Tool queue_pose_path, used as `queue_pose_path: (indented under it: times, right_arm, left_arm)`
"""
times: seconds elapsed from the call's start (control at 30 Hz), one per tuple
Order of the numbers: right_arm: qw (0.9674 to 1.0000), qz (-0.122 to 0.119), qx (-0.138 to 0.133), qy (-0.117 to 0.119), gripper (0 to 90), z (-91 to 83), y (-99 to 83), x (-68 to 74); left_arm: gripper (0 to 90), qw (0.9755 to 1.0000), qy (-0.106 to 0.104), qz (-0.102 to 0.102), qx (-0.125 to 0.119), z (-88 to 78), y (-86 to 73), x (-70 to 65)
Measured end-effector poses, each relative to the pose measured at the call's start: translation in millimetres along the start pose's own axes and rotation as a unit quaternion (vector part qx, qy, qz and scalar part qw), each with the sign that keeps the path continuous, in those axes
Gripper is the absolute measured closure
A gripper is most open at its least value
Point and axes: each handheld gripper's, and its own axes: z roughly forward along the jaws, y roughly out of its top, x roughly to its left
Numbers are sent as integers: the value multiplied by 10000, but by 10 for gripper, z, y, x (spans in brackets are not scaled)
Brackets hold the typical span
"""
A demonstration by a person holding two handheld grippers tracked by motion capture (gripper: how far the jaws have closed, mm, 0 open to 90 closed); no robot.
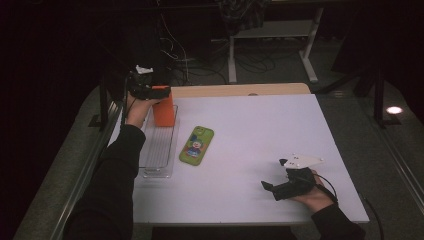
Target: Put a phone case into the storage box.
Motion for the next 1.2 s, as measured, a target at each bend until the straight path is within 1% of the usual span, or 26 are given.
queue_pose_path:
  times: [0.03, 0.07, 0.1, 0.13, 0.17, 0.23, 0.33, 0.4, 0.47, 0.5, 0.53, 0.57, 0.63, 0.67, 0.7, 0.73, 0.77, 0.8, 0.87, 1.0, 1.07, 1.1, 1.13, 1.17, 1.2]
  right_arm:
    - [10000, -4, -5, -4, 0, -1, 0, 0]
    - [10000, 0, -5, -4, 0, -2, 1, 0]
    - [10000, -3, -5, -6, 0, -1, 1, -1]
    - [10000, 1, 8, -2, 0, 0, 1, 0]
    - [10000, -1, 15, 2, 0, 1, 1, 1]
    - [10000, 15, 26, 9, 0, 2, 3, 7]
    - [10000, -31, 18, 13, 0, 9, 5, 8]
    - [10000, -14, 49, 29, 0, 11, 4, 11]
    - [10000, -4, 63, 38, 0, 15, 4, 14]
    - [10000, -4, 64, 38, 0, 16, 4, 14]
    - [10000, 5, 66, 39, 0, 17, 5, 16]
    - [10000, -12, 66, 35, 0, 19, 5, 15]
    - [10000, -26, 74, 41, 0, 22, 7, 18]
    - [10000, -27, 76, 39, 0, 23, 8, 20]
    - [9999, -12, 90, 44, 0, 23, 10, 24]
    - [10000, -10, 86, 43, 0, 25, 11, 25]
    - [10000, -5, 90, 41, 0, 27, 11, 27]
    - [9999, -15, 96, 38, 0, 29, 12, 25]
    - [9999, -18, 93, 38, 0, 31, 13, 21]
    - [9999, -31, 83, 49, 0, 39, 19, 16]
    - [10000, -44, 64, 56, 0, 38, 22, 11]
    - [10000, -43, 65, 59, 0, 39, 24, 10]
    - [10000, -33, 70, 55, 0, 42, 28, 8]
    - [9999, -34, 76, 58, 0, 43, 32, 7]
    - [10000, -25, 64, 67, 0, 44, 38, 8]
  left_arm:
    - [28, 9999, -55, 72, 50, -45, 6, 10]
    - [28, 9999, -93, 45, 50, -75, 8, 3]
    - [28, 9998, -142, 83, 85, -114, 11, 4]
    - [28, 9998, -198, 65, 69, -140, 11, -4]
    - [28, 9996, -264, 107, 83, -180, 11, -7]
    - [28, 9990, -417, 117, 62, -261, 7, -22]
    - [28, 9974, -704, 161, 7, -392, -15, -60]
    - [28, 9960, -868, 209, 6, -454, -36, -92]
    - [28, 9937, -1076, 317, 0, -529, -65, -145]
    - [28, 9925, -1180, 320, 9, -562, -85, -179]
    - [28, 9913, -1264, 371, 20, -586, -96, -202]
    - [28, 9891, -1405, 432, 41, -628, -120, -250]
    - [28, 9862, -1586, 470, 35, -683, -160, -332]
    - [28, 9843, -1690, 509, 35, -716, -184, -376]
    - [28, 9820, -1791, 595, 79, -750, -208, -413]
    - [28, 9802, -1875, 627, 64, -779, -236, -459]
    - [28, 9782, -1983, 618, 76, -812, -272, -519]
    - [28, 9768, -2034, 664, 97, -832, -289, -547]
    - [28, 9731, -2197, 693, 84, -885, -338, -635]
    - [28, 9671, -2395, 857, 84, -968, -409, -774]
    - [29, 9639, -2503, 904, 66, -1003, -454, -844]
    - [29, 9624, -2560, 904, 63, -1020, -488, -882]
    - [28, 9616, -2598, 887, 59, -1028, -512, -906]
    - [29, 9598, -2666, 876, 62, -1038, -557, -948]
    - [29, 9588, -2702, 877, 66, -1044, -585, -972]
